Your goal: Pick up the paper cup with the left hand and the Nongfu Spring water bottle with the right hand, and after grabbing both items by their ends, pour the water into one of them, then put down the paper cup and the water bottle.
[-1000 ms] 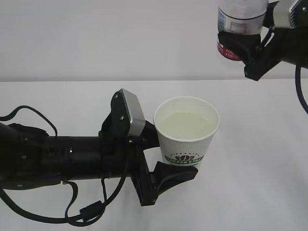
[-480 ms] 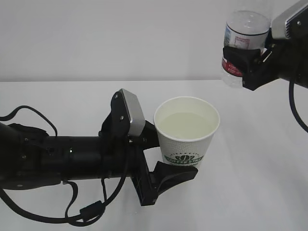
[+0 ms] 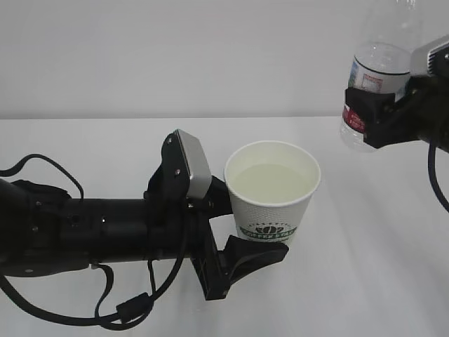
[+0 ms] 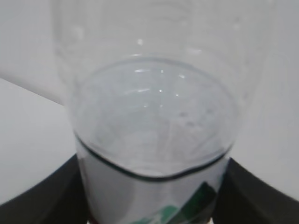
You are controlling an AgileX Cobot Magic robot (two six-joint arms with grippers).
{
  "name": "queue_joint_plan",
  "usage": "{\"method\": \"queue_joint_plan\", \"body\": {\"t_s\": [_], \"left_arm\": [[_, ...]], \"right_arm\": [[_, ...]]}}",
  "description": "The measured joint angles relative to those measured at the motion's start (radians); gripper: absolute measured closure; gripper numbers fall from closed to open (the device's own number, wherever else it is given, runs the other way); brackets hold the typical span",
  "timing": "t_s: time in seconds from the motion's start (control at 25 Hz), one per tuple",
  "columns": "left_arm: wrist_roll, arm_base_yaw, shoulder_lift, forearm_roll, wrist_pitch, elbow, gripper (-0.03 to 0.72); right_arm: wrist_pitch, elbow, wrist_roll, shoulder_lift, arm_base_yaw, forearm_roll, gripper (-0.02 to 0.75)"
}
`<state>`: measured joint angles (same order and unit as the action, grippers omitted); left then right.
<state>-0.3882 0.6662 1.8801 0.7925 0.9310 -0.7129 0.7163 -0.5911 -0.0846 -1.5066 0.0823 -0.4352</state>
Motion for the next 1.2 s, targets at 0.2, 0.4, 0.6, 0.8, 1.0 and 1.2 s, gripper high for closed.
{"method": "queue_joint_plan", "body": {"t_s": [0.2, 0.4, 0.6, 0.8, 1.0, 1.2], "left_arm": [[0.000, 0.000, 0.000, 0.000, 0.000, 0.000, 0.099], [0.000, 0.000, 0.000, 0.000, 0.000, 0.000, 0.099], [0.000, 0.000, 0.000, 0.000, 0.000, 0.000, 0.099], [0.000, 0.000, 0.000, 0.000, 0.000, 0.000, 0.099], [0.000, 0.000, 0.000, 0.000, 0.000, 0.000, 0.099], [0.000, 0.000, 0.000, 0.000, 0.000, 0.000, 0.099]], "right_arm": [[0.026, 0.060, 0.055, 0.000, 0.000, 0.110, 0.235], [0.100, 0.127, 0.120, 0.000, 0.000, 0.222, 0.235], [0.156, 0.155, 0.179, 0.000, 0.000, 0.297, 0.235], [0.180, 0.160, 0.189, 0.000, 0.000, 0.309, 0.235], [0.182, 0.160, 0.217, 0.000, 0.000, 0.319, 0.235], [0.188, 0.161, 0.232, -0.015, 0.000, 0.353, 0.235]]}}
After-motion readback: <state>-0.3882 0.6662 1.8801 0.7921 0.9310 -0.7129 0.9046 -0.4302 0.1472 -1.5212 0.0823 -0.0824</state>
